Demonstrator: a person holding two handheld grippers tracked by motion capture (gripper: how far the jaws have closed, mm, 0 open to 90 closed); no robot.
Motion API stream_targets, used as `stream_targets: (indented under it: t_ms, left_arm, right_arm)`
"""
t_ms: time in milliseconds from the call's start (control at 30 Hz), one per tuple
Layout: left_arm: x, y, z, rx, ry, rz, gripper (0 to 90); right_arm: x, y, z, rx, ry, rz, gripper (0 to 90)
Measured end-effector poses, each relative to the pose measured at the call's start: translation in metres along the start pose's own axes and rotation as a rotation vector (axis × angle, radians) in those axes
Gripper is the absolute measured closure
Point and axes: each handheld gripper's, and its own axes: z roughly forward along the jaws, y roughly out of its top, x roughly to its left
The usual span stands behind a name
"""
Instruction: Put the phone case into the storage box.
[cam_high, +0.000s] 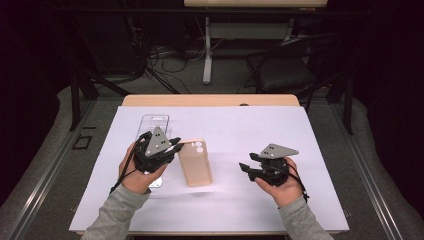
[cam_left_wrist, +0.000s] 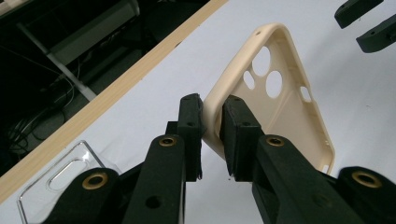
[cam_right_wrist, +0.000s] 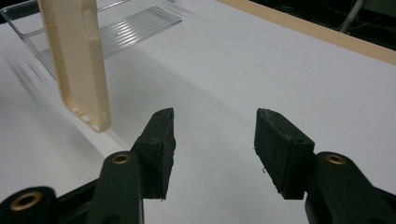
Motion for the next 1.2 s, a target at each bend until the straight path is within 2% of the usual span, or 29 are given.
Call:
stream_targets:
  t_ms: [133, 367, 500, 633, 733, 1033, 1200]
  left_arm:
    - [0.004, 0.005, 0.002, 0.012, -0.002, 0.009, 78.8]
    - [0.014, 0.012, 0.005, 0.019, -0.041, 0.002, 78.9]
    - [0.021, 0.014, 0.007, 0.017, -0.052, -0.013, 78.9]
    - [0.027, 0.015, 0.007, 0.007, -0.083, -0.046, 78.9]
    - [0.031, 0.016, 0.007, 0.012, -0.100, -0.052, 78.9]
    - [0.039, 0.019, 0.009, 0.036, -0.095, -0.039, 78.9]
    - [0.041, 0.023, 0.010, 0.070, -0.095, 0.005, 79.0]
  right_arm:
    - [-0.003, -0.004, -0.003, -0.005, -0.008, -0.006, 47.7]
    - [-0.006, -0.009, -0.009, -0.024, -0.034, -0.027, 47.1]
    - [-0.010, -0.012, -0.011, -0.030, -0.043, -0.032, 47.1]
    - [-0.014, -0.016, -0.014, -0.032, -0.052, -0.018, 45.6]
    - [-0.017, -0.018, -0.016, -0.034, -0.063, -0.015, 45.0]
    - [-0.021, -0.023, -0.020, -0.033, -0.081, 0.007, 41.5]
    - [-0.026, -0.026, -0.022, -0.042, -0.086, 0.039, 40.9]
